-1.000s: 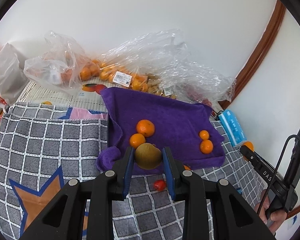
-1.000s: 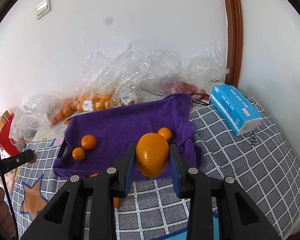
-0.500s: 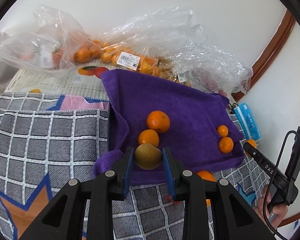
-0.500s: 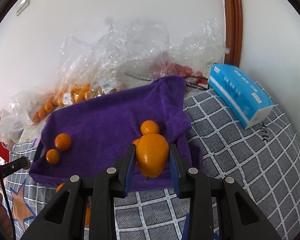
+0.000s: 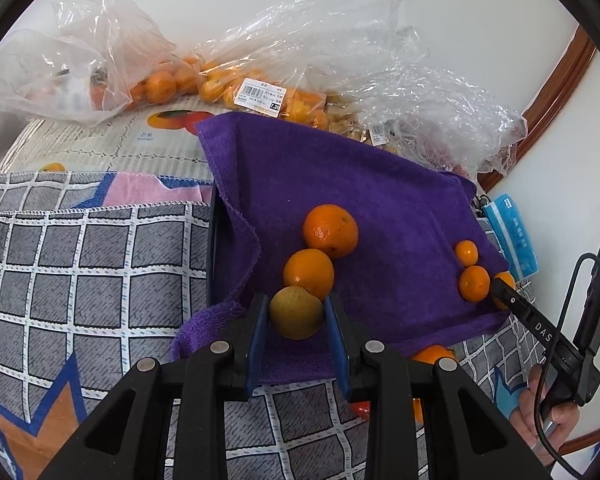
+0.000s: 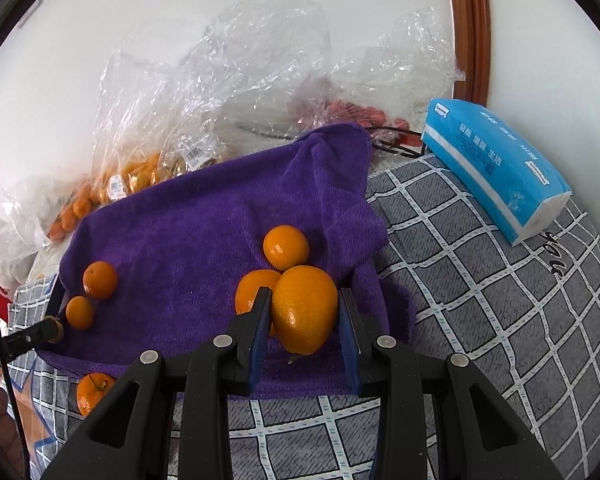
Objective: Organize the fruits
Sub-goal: 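Open the right gripper to drop the orange while the left gripper releases its fruit, then move both tools back beside the towel and close the right gripper on an orange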
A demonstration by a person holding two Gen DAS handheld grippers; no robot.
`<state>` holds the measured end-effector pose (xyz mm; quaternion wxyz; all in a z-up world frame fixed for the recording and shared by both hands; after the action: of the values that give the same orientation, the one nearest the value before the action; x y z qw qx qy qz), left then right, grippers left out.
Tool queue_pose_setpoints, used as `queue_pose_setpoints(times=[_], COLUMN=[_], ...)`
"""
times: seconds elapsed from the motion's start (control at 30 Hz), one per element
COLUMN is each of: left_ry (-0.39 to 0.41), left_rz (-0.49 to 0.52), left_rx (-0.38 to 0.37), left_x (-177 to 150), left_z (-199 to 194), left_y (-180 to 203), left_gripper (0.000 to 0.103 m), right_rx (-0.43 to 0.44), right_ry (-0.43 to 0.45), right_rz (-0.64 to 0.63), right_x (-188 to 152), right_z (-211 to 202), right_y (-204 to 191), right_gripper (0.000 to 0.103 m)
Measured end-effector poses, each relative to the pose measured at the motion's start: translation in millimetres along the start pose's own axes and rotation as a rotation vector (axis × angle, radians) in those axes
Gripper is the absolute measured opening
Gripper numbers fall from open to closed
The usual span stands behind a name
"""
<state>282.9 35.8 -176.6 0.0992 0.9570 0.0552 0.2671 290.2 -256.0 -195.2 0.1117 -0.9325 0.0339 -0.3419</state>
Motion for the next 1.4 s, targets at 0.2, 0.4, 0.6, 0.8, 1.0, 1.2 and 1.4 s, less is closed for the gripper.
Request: queue_pose_setpoints(times=[0.2, 0.4, 0.6, 0.8, 1.0, 1.2, 1.4], left_ry=[-0.010, -0.012, 0.013, 0.056, 0.064, 0.043, 0.025], left_rz=[0.000, 0.013, 0.006, -0.003, -0.022, -0.018, -0.035], left_rx=[-0.004, 0.010, 0.022, 0.034, 0.060, 0.114, 0.088], left_x=[-4.3, -5.0, -11.8, -28.7, -50.3, -67.6, -68.2], left_z=[6.0, 4.7, -19.9, -51.9, -67.1, -60.3, -54.3], left_y=[1.9, 3.2, 1.2, -11.5, -32.0, -53.0, -63.6], left_gripper=[0.027, 0.032, 0.039, 0.039, 0.039, 0.039, 0.039], right_rx=[-0.010, -0.004, 0.002, 0.027, 0.124, 0.140, 0.159], right_ry=[-0.004, 0.031, 0.088, 0.067, -0.001, -0.016, -0.051], right_rz=[-0.011, 0.016, -0.014, -0.062, -0.080, -0.102, -0.109], right_x=[-0.1, 3.5, 0.4, -18.7, -44.5, -56.8, -59.2], right_z=[-3.1, -25.3, -56.9, -69.4, -71.7, -66.0, -49.0], right_y=[0.0, -2.6, -24.5, -51.6, -81.1, -100.6, -116.3], right_gripper=[0.035, 0.048, 0.056, 0.056, 0.056, 0.057, 0.057])
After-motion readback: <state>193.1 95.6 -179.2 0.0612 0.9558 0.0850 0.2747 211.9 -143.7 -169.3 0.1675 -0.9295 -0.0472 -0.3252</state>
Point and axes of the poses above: each gripper's, at about its wrist camera, not at the fingertips, and z roughly the way its jaws point, y to its right, x to its top, the point moved 6 cm from there along z, roughly the way its jaws point, and after that the axes turned 7 degrees about x, right-handed, at the moved point
